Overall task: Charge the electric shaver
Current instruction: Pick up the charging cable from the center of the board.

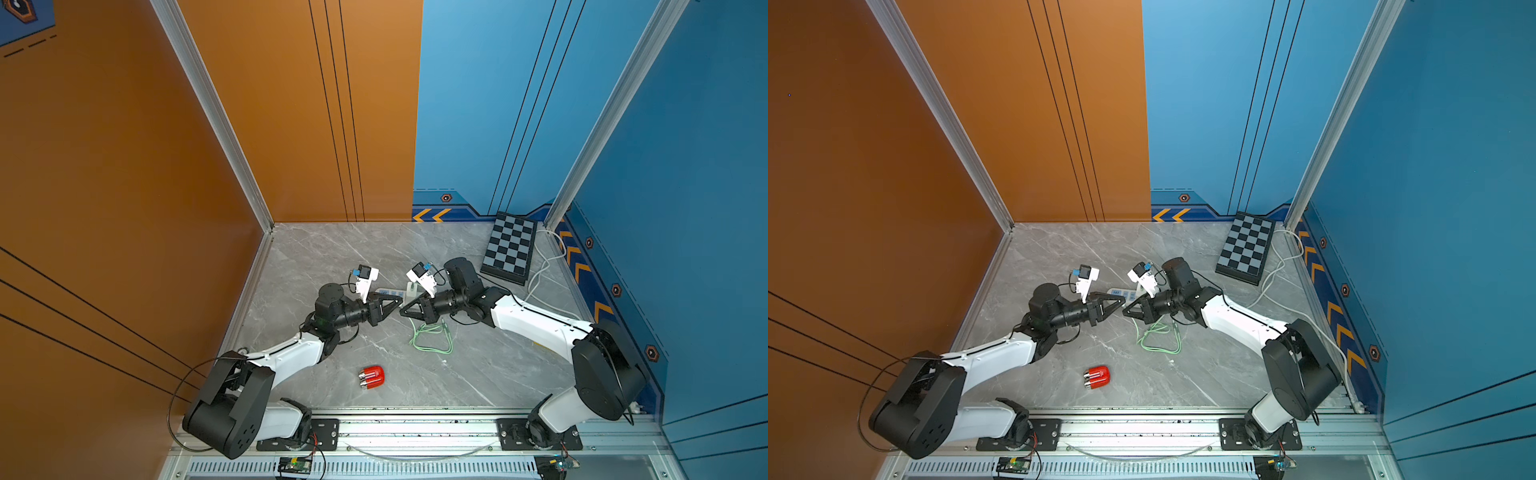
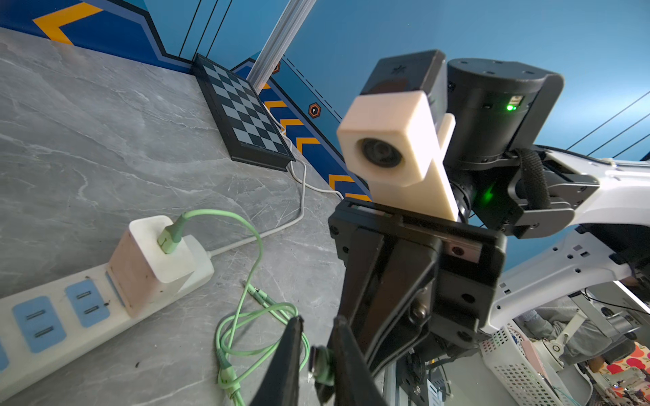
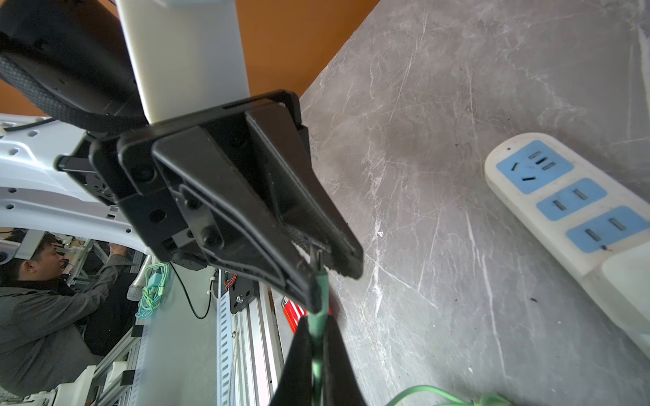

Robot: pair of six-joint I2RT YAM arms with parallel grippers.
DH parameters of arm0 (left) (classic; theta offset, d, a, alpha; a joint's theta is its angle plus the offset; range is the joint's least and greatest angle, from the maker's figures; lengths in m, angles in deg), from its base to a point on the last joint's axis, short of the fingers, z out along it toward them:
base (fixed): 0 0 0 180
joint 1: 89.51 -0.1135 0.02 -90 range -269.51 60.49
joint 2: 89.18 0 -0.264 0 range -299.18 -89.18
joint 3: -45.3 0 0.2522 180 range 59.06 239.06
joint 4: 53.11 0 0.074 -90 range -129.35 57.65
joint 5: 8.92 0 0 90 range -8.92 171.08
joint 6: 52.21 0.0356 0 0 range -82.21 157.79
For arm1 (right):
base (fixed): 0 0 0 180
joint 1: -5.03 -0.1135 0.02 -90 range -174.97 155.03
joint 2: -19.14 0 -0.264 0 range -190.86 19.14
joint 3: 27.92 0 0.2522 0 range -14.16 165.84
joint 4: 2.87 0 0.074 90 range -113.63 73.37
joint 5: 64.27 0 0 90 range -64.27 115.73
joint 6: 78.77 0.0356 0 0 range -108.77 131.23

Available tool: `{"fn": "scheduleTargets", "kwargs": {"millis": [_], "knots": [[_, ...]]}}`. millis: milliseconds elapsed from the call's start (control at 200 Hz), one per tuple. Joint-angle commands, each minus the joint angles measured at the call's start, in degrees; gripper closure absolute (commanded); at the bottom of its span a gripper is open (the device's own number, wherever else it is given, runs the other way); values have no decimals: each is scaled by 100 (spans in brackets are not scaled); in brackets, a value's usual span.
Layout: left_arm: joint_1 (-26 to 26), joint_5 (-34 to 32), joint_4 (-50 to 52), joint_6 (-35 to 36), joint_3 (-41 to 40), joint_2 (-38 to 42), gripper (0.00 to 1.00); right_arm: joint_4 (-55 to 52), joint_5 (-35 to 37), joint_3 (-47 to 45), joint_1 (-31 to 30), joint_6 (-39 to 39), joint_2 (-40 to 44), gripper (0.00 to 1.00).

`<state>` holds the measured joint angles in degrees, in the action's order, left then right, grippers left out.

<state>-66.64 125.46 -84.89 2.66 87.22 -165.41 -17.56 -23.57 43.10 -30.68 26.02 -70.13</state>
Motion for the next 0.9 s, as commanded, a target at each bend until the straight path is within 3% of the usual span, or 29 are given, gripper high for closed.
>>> {"fn": "scheduleTargets", "kwargs": {"millis": [0,140,300,366,411,496,591,746,896], "knots": [[-71,60,80,35,-48,35,88,-141,-23,-26,-71,-188,139,100],[-72,105,80,24,-46,46,100,-196,16,7,-73,-221,130,100],[-72,139,80,19,-44,54,100,-223,47,66,-75,-248,108,100],[-72,142,80,20,-48,55,100,-217,43,84,-71,-248,104,93],[-71,141,80,14,-58,55,100,-213,51,99,-61,-265,111,81],[-65,150,80,7,-61,60,100,-214,60,124,-64,-282,132,74],[-55,150,80,9,-63,55,100,-198,44,156,-65,-296,133,75],[-33,167,80,8,-70,62,100,-85,0,182,-53,-258,129,86],[-2,189,80,-2,-87,60,100,52,-36,197,-43,-198,121,89]]}}
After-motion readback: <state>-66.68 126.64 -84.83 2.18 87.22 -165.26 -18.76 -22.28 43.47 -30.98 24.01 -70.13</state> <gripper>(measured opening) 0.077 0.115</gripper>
